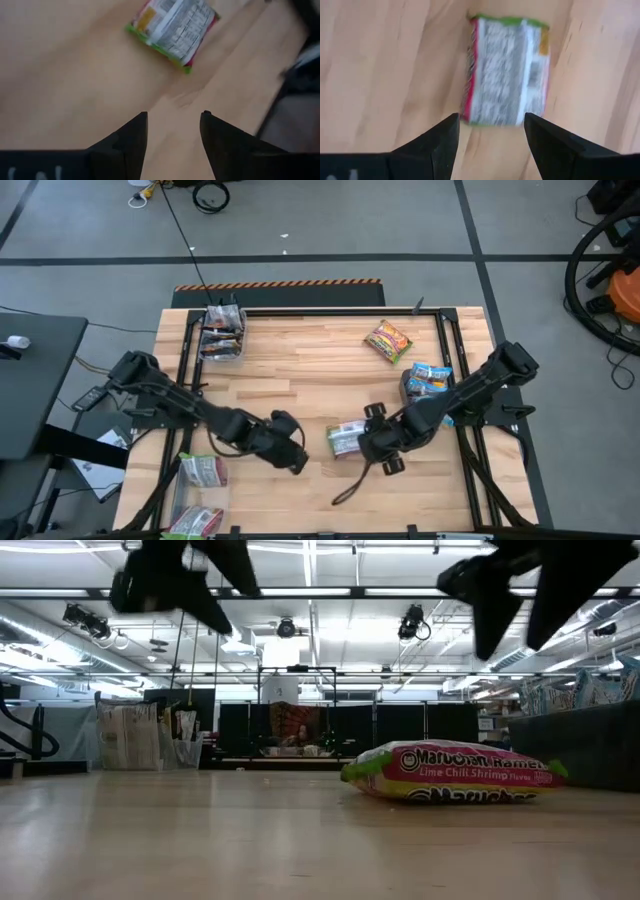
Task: Sort Maruchan noodles
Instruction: Put the green noodle pack into the bottom transparent bin
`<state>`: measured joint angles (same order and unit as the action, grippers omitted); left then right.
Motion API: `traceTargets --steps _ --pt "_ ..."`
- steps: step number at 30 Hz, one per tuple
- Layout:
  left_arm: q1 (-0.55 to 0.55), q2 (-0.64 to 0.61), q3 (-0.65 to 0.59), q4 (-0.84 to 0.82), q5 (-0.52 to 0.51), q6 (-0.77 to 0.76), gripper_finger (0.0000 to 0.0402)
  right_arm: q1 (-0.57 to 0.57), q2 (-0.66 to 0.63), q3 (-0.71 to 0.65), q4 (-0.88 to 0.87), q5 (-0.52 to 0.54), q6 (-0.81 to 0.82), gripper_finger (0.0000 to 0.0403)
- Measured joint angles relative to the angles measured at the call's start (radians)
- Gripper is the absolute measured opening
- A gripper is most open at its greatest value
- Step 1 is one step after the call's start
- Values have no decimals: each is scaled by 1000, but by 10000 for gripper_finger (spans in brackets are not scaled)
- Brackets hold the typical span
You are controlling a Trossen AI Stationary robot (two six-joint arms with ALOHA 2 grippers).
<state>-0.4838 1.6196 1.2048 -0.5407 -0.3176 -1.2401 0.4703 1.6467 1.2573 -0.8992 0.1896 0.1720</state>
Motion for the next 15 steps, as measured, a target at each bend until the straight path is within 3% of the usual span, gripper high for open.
traceTargets --steps 7,10,15 --pt "71 22 -339 717 -37 -386 186 72 -35 20 -63 -2 48 224" --pt "98 75 -404 858 -47 -452 197 87 -36 20 -55 27 25 222" --pt "127 215 -381 1009 6 -481 243 87 -29 2 -18 54 10 219"
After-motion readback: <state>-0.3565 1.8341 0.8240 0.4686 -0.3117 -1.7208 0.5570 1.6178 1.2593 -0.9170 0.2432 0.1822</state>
